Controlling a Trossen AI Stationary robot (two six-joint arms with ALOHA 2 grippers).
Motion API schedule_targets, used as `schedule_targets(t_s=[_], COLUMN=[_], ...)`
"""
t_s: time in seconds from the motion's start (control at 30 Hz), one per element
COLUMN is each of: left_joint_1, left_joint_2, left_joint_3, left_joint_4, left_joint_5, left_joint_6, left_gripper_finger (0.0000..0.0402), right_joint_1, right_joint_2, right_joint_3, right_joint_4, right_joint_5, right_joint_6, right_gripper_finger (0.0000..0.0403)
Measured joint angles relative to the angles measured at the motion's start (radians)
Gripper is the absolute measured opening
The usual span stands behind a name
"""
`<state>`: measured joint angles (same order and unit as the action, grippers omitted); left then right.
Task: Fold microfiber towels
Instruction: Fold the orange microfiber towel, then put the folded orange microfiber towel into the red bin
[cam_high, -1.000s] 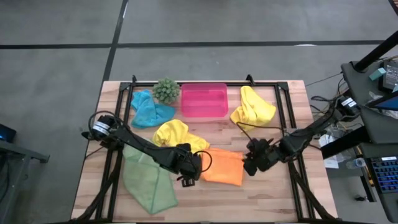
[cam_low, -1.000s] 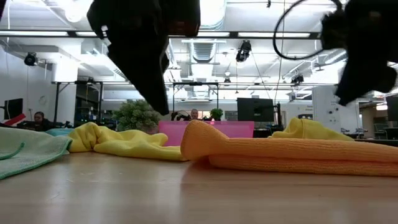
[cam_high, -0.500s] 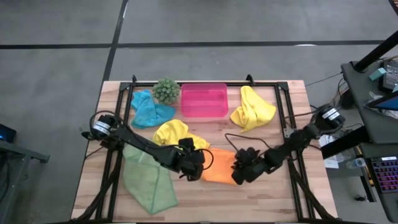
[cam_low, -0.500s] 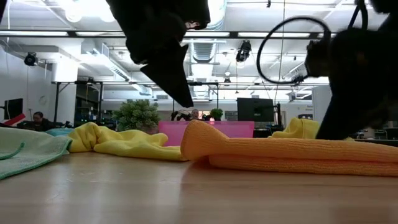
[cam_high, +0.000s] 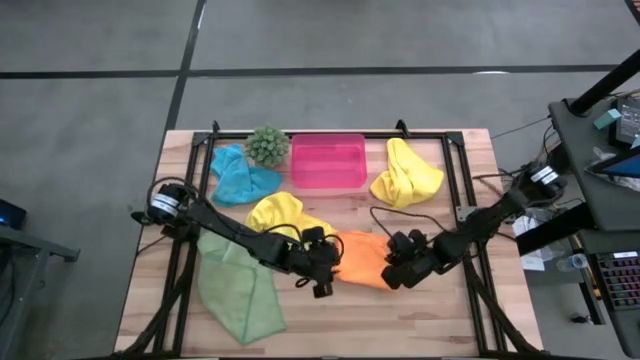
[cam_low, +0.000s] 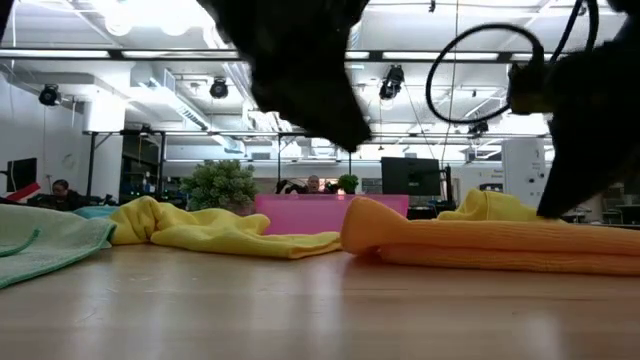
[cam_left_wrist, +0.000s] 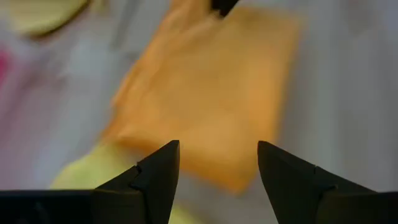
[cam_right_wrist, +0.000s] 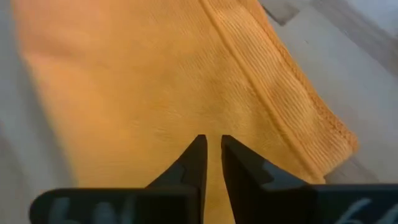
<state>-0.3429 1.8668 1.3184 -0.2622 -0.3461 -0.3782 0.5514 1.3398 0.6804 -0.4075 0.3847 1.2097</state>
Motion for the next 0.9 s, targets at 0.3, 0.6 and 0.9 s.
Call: schedule_targets(t_s=[0.3, 0.6, 0.9], left_joint_1=[0.069, 0.089, 0.091], left_joint_2=[0.010, 0.057, 0.121], left_joint_3=[-0.017, -0.017, -0.015], left_joint_4=[0.024, 0.007, 0.019], left_joint_5=[0.061, 0.081, 0.086], left_joint_6=[-0.319, -0.504, -0.532], left_gripper_finger=[0.0200, 0.0200, 0.0200], right_joint_1=[0.061, 0.132, 0.138], right_joint_2=[-0.159, -0.122, -0.089], right_joint_3=[-0.006, -0.036, -0.061], right_joint_4=[-0.064, -0.064, -0.063], right_joint_5=[-0.001, -0.001, 0.006], right_joint_6=[0.186, 0.371, 0.484], right_gripper_finger=[0.0124, 0.0224, 0.0291])
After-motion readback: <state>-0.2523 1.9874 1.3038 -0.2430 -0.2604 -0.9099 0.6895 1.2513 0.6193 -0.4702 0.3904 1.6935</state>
